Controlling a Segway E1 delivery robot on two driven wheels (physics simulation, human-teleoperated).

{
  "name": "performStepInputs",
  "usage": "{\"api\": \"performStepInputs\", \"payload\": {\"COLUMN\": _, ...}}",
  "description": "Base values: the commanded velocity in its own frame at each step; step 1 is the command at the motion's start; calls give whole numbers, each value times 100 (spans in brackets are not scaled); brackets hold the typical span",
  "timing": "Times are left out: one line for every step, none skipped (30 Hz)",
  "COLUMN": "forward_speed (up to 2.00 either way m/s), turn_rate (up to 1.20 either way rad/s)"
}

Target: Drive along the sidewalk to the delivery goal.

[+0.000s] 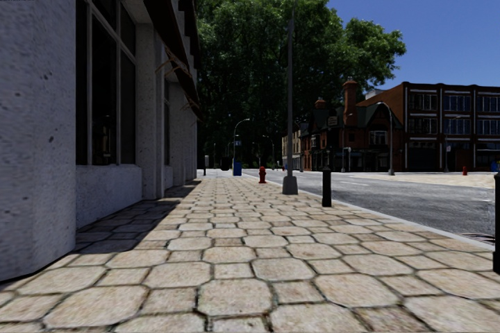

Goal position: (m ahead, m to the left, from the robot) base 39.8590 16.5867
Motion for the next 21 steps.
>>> {"api": "performStepInputs", "payload": {"forward_speed": 200, "turn_rate": 0}}
{"api": "performStepInputs", "payload": {"forward_speed": 200, "turn_rate": 0}}
{"api": "performStepInputs", "payload": {"forward_speed": 200, "turn_rate": 0}}
{"api": "performStepInputs", "payload": {"forward_speed": 200, "turn_rate": 1}}
{"api": "performStepInputs", "payload": {"forward_speed": 200, "turn_rate": 1}}
{"api": "performStepInputs", "payload": {"forward_speed": 200, "turn_rate": 14}}
{"api": "performStepInputs", "payload": {"forward_speed": 200, "turn_rate": 19}}
{"api": "performStepInputs", "payload": {"forward_speed": 200, "turn_rate": 19}}
{"api": "performStepInputs", "payload": {"forward_speed": 200, "turn_rate": 20}}
{"api": "performStepInputs", "payload": {"forward_speed": 200, "turn_rate": 20}}
{"api": "performStepInputs", "payload": {"forward_speed": 200, "turn_rate": 20}}
{"api": "performStepInputs", "payload": {"forward_speed": 200, "turn_rate": 20}}
{"api": "performStepInputs", "payload": {"forward_speed": 200, "turn_rate": 20}}
{"api": "performStepInputs", "payload": {"forward_speed": 200, "turn_rate": 20}}
{"api": "performStepInputs", "payload": {"forward_speed": 200, "turn_rate": 20}}
{"api": "performStepInputs", "payload": {"forward_speed": 200, "turn_rate": 20}}
{"api": "performStepInputs", "payload": {"forward_speed": 200, "turn_rate": 20}}
{"api": "performStepInputs", "payload": {"forward_speed": 200, "turn_rate": 17}}
{"api": "performStepInputs", "payload": {"forward_speed": 200, "turn_rate": 10}}
{"api": "performStepInputs", "payload": {"forward_speed": 200, "turn_rate": 10}}
{"api": "performStepInputs", "payload": {"forward_speed": 200, "turn_rate": 2}}
